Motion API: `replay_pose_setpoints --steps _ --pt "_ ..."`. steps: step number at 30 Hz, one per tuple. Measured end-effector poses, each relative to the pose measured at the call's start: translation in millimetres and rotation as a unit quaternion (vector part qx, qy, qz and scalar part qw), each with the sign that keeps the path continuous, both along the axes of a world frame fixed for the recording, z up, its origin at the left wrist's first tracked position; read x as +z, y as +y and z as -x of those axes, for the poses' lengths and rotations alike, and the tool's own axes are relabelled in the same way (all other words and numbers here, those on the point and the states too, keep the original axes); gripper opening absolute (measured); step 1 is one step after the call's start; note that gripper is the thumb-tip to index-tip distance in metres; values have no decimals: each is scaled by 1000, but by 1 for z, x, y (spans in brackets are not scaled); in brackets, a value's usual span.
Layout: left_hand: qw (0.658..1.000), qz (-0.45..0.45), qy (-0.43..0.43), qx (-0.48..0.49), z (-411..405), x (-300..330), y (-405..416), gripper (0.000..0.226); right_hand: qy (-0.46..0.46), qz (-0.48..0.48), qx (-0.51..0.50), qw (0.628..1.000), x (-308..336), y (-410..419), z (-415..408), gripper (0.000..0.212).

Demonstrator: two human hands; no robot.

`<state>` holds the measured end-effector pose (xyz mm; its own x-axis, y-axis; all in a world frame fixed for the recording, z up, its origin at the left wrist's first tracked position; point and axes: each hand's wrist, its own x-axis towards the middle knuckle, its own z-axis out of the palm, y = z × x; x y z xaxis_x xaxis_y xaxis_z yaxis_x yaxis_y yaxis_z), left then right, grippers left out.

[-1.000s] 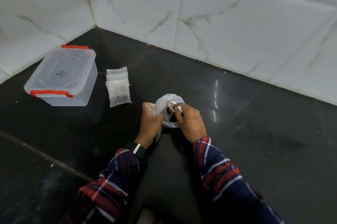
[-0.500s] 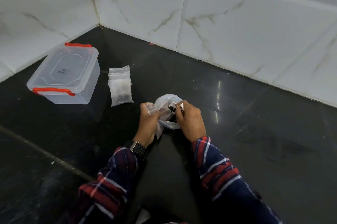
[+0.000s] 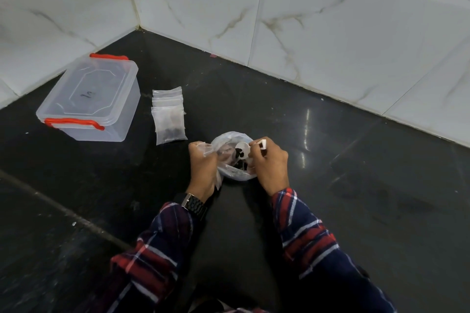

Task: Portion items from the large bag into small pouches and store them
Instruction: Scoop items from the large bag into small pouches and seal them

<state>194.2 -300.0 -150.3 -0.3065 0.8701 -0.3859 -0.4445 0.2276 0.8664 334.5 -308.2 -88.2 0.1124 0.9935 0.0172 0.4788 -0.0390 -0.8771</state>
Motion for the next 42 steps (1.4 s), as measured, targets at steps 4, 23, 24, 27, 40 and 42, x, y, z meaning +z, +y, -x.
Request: replay_pose_setpoints --steps 4,23,24,27,40,42 --pt "996 5 93 1 -5 33 -8 43 -1 24 -7 1000 -2 4 -1 21" --pt "993 4 110 -38 -8 35 -15 36 186 121 -53 974 8 3 -12 16" --pt "994 5 105 -40 -10 39 -16 36 150 105 -39 982 8 2 -13 16" --pt "998 -7 48 -30 -12 37 -14 42 32 48 11 998 6 3 -15 17" --pt "966 4 259 1 -12 38 -17 30 166 73 -26 983 16 1 -15 15" --pt "956 5 294 -18 -9 39 -17 33 141 59 -17 988 17 3 -17 16"
